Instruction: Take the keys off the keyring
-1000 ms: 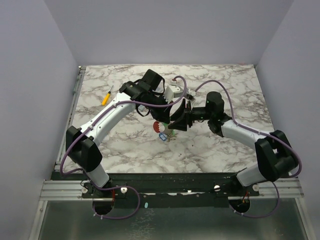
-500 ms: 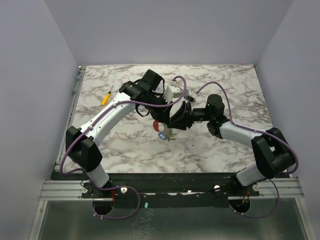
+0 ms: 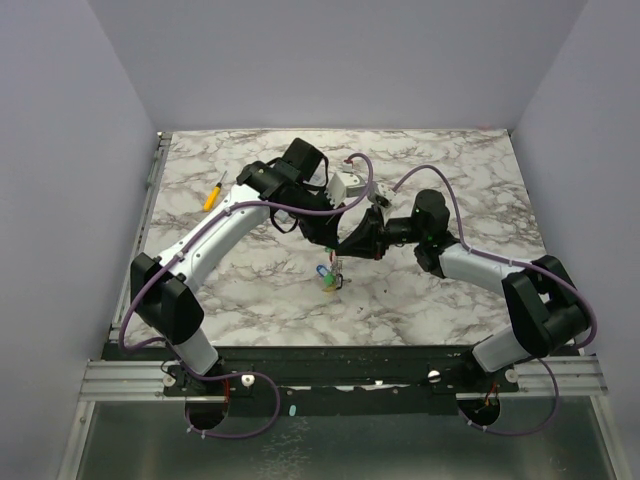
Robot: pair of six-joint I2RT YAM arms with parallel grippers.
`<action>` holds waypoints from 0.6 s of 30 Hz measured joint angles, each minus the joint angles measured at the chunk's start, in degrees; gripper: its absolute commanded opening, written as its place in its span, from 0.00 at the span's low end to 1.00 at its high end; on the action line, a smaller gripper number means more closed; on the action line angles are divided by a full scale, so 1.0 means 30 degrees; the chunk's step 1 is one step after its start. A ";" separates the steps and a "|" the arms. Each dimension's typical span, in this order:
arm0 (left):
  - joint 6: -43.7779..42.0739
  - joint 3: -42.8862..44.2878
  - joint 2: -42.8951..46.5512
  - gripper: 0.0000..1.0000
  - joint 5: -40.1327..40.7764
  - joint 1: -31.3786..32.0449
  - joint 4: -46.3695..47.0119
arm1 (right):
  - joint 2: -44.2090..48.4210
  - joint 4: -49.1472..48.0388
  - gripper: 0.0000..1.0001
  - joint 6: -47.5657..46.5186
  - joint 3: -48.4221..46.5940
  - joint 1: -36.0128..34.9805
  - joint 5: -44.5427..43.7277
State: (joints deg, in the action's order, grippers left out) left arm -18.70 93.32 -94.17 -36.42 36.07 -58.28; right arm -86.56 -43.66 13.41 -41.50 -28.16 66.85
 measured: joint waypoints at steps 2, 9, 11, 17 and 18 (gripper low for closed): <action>-0.0015 0.0000 0.0000 0.00 0.0007 0.0000 -0.0029 | 0.0000 0.0007 0.01 -0.0058 0.0000 0.0000 0.0015; 0.0073 0.0000 0.0000 0.00 0.0109 0.0000 -0.0022 | 0.0386 0.0372 0.01 -0.1013 0.0160 0.0000 0.0051; 0.0153 0.0000 0.0000 0.00 0.0321 0.0000 0.0022 | 0.0532 0.0670 0.01 -0.1333 0.0160 0.0000 0.0262; 0.0364 0.0000 0.0000 0.00 0.0911 -0.0189 0.0481 | 0.1078 0.1632 0.01 -0.2368 0.0160 -0.0007 0.1056; 0.0437 0.0000 0.0000 0.00 0.0947 -0.0262 0.0539 | 0.1129 0.1931 0.01 -0.2601 0.0160 -0.0007 0.1078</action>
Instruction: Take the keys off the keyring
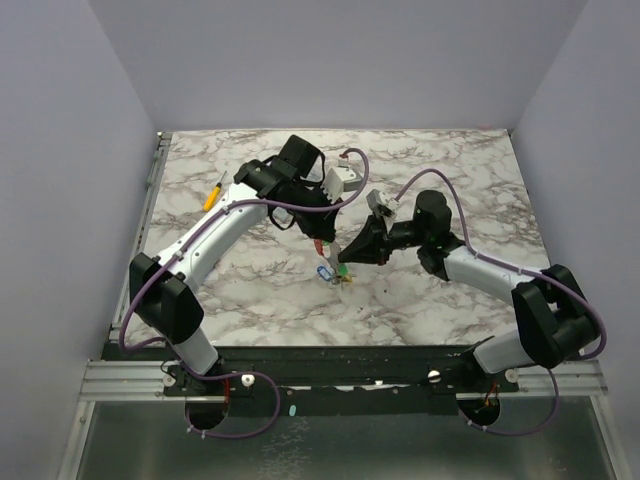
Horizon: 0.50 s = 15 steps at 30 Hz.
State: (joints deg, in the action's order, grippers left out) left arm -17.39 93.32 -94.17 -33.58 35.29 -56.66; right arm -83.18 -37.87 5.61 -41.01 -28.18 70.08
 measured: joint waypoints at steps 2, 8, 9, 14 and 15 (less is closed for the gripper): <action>0.0197 0.0000 0.0000 0.00 -0.0007 -0.0138 0.0095 | 0.0124 0.0823 0.01 -0.0721 -0.0007 0.0000 -0.0007; 0.1107 -0.0073 0.0000 0.00 -0.0146 -0.0430 0.0525 | 0.0131 0.1756 0.47 -0.0590 -0.0138 0.0000 -0.0619; 0.1355 -0.0073 0.0000 0.00 -0.0131 -0.0437 0.0590 | 0.0131 0.2040 0.50 -0.0532 -0.0291 0.0000 -0.0874; 0.3155 -0.0066 0.0000 0.00 0.0357 -0.0517 0.0889 | 0.0423 0.3869 0.56 -0.1217 -0.1202 0.0000 -0.2557; 0.3650 -0.0066 0.0000 0.00 0.0539 -0.0517 0.0918 | 0.0554 0.4481 0.56 -0.1741 -0.1377 0.0000 -0.3082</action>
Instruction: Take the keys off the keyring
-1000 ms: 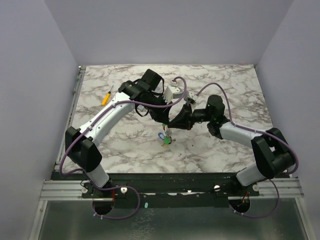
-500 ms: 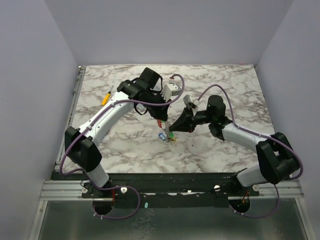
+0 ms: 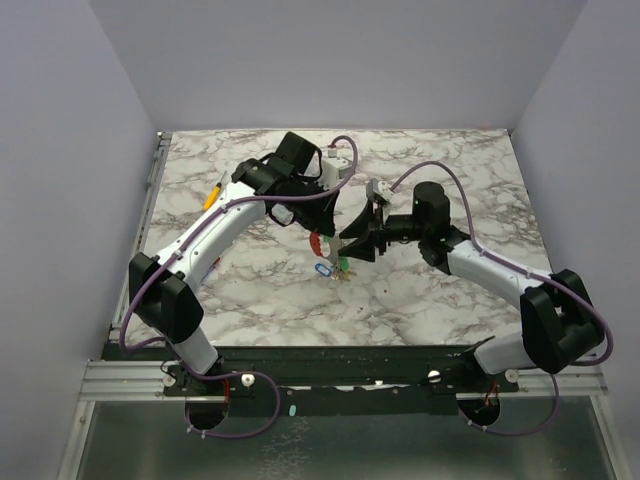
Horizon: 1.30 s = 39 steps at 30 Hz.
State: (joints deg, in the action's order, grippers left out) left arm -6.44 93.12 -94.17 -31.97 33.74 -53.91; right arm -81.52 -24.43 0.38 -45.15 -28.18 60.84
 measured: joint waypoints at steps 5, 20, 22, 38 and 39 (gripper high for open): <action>0.3184 -0.0393 0.0000 0.00 0.0466 -0.0146 0.0481 | 0.0321 0.2127 0.71 -0.1923 -0.0277 0.0000 -0.2040; 0.3832 -0.1093 -0.0197 0.00 0.0772 -0.1486 -0.1435 | -0.0313 -0.1188 0.67 -0.1282 0.0554 -0.0189 -0.3410; 0.2885 -0.0459 -0.0692 0.00 0.0758 -0.1494 -0.3024 | -0.0430 -0.2033 0.65 -0.0976 0.0787 -0.0262 -0.3410; 0.1202 0.0226 -0.2040 0.00 -0.3745 -0.3184 -0.7461 | -0.1377 -0.5748 0.73 0.0022 0.2266 -0.2769 -0.4058; 0.1217 0.0197 -0.2004 0.00 -0.3912 -0.3300 -0.7453 | -0.1435 -0.5872 0.74 0.0182 0.2266 -0.2827 -0.4262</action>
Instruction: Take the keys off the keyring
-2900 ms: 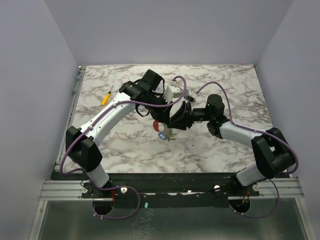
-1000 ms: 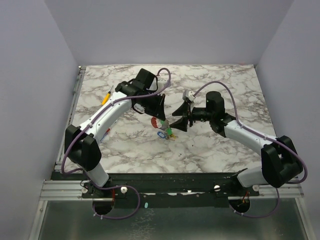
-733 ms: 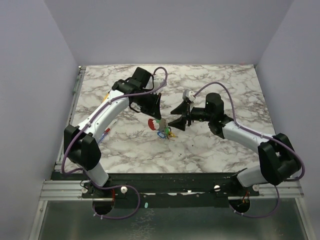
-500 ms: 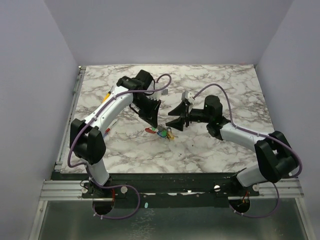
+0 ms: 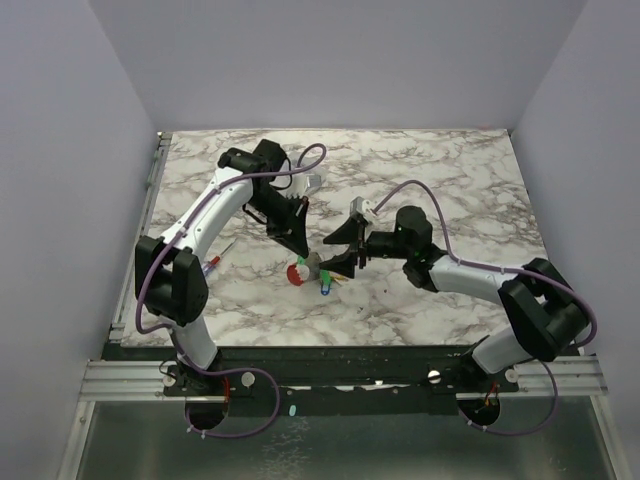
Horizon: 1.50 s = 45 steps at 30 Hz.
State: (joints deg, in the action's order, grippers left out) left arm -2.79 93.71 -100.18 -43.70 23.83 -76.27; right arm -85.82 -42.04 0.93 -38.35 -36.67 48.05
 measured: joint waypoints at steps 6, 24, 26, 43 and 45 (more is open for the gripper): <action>0.0605 -0.0605 0.0692 0.00 -0.0838 -0.0342 0.0124 | -0.0546 -0.0474 0.70 0.1093 -0.0087 -0.1013 -0.2040; 0.4823 -0.1843 0.2149 0.00 -0.1894 -0.1107 0.3555 | -0.0940 0.0801 0.69 0.3067 -0.1639 -0.2215 -0.6054; 0.5166 -0.1923 0.2149 0.00 -0.2171 -0.1282 0.3810 | -0.1144 0.0896 0.70 0.3104 -0.1851 -0.2251 -0.6411; 0.6652 -0.3147 0.2419 0.00 -0.3279 -0.2295 0.5136 | -0.1078 0.1639 0.67 0.2805 -0.2120 -0.1610 -0.7788; 0.6812 -0.3257 0.2637 0.00 -0.3315 -0.2331 0.5326 | -0.0831 0.1647 0.66 0.2681 -0.2011 -0.1319 -0.7788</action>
State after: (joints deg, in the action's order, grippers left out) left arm 17.65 83.94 -92.27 -53.65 16.84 -60.29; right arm -88.31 -37.10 8.97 -44.38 -40.62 24.69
